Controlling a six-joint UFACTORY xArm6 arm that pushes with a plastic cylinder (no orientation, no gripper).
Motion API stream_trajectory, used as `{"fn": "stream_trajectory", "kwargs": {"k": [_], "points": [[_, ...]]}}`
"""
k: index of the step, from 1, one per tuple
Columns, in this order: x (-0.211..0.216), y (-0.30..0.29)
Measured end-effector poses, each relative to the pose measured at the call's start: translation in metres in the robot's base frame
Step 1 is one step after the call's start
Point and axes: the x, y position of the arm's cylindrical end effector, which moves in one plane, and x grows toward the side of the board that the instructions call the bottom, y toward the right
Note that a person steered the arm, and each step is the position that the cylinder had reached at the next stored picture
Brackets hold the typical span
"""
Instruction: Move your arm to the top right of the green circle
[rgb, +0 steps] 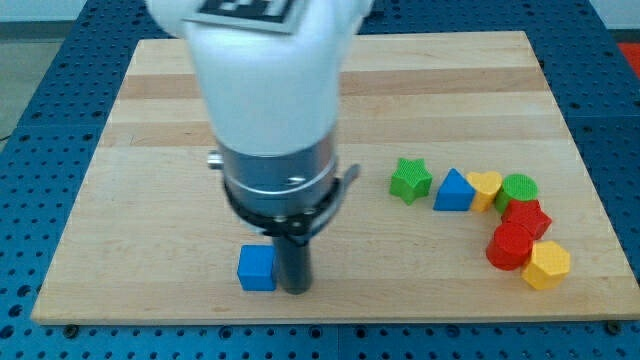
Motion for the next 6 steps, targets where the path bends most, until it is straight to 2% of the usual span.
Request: {"fn": "stream_trajectory", "kwargs": {"k": [1,2,4,5,6], "points": [[0.0,-0.019],[-0.018,0.004],[-0.157,0.032],[-0.194,0.114],[-0.197,0.232]]}}
